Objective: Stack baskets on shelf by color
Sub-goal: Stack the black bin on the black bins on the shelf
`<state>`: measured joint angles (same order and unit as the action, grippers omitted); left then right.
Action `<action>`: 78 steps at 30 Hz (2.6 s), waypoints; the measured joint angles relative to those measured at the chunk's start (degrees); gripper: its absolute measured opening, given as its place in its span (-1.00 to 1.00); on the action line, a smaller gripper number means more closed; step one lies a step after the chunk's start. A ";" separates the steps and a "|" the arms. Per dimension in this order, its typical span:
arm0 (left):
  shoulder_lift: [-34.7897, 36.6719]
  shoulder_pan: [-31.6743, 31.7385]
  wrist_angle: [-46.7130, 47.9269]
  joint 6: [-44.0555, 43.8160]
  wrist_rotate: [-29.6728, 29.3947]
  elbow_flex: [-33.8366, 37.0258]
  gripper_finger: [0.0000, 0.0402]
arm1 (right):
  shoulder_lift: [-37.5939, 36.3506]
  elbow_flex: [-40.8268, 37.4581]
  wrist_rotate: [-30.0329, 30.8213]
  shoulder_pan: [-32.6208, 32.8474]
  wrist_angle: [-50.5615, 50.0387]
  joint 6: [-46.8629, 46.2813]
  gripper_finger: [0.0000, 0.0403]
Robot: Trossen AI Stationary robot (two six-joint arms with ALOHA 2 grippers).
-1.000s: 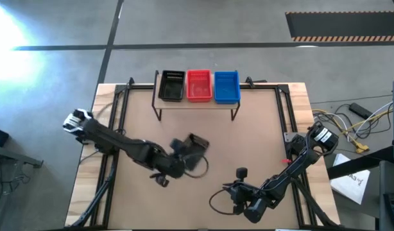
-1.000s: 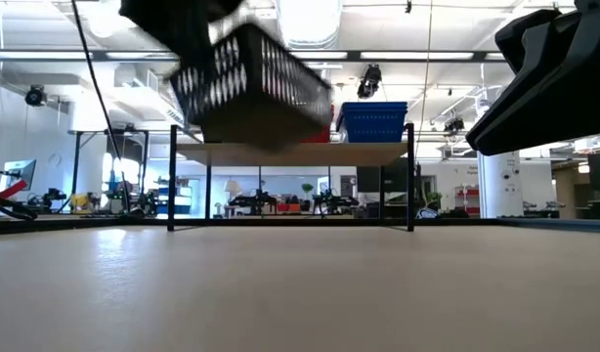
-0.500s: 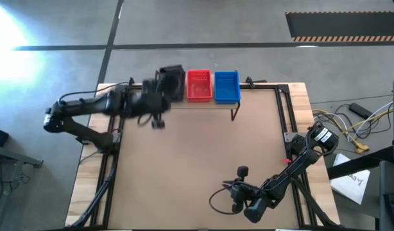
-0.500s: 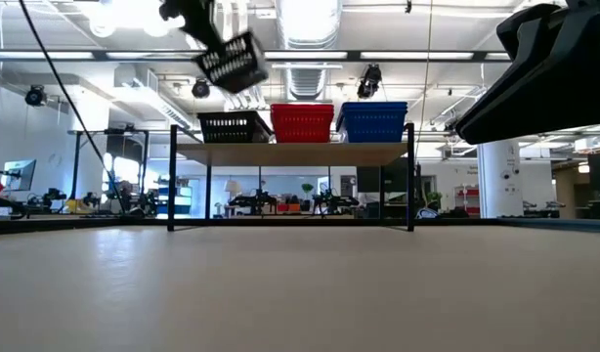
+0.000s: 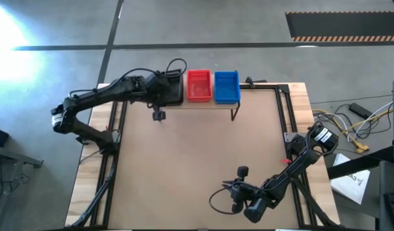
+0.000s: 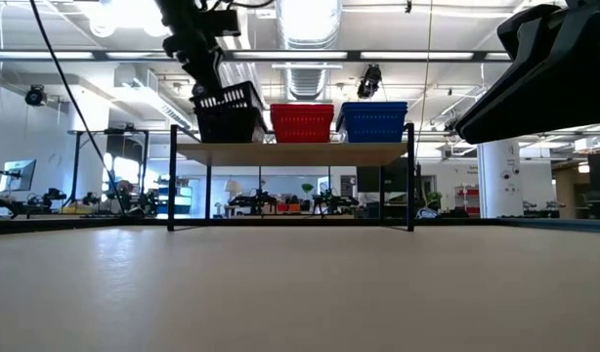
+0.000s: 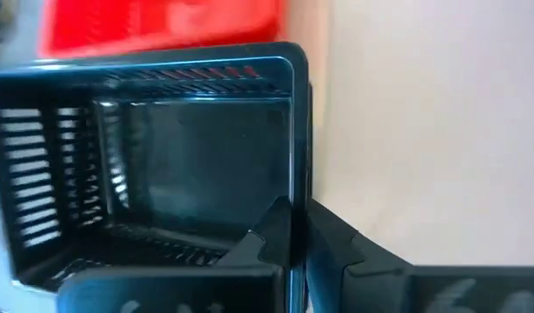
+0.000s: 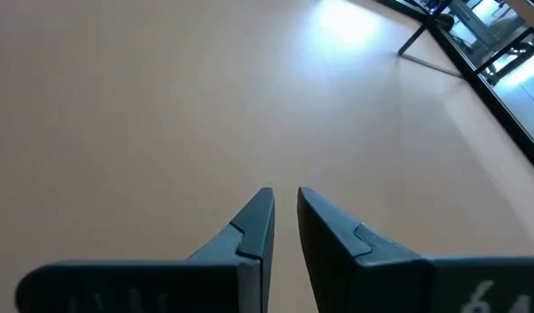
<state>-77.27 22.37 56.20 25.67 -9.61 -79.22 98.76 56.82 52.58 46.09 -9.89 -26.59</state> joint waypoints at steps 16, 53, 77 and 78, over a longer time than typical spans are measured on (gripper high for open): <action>-1.21 -0.63 2.32 -4.14 1.30 -0.62 -0.67 | 0.00 -0.20 0.00 0.00 -0.04 0.09 -0.76; -0.84 -9.97 -11.78 -5.37 -7.50 7.59 -0.36 | 0.00 -0.28 0.00 0.00 -0.04 0.02 -0.76; -0.81 -8.62 -12.04 -2.74 -12.26 8.63 -0.36 | 0.00 -0.35 -0.02 0.00 -0.02 -0.02 -0.76; -0.39 -8.87 -12.02 -2.85 -12.19 8.57 -0.36 | 0.00 -0.35 -0.02 0.00 -0.02 -0.02 -0.76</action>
<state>-77.66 13.50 44.18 22.82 -21.80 -70.65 98.76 56.47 52.56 46.09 -9.91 -26.61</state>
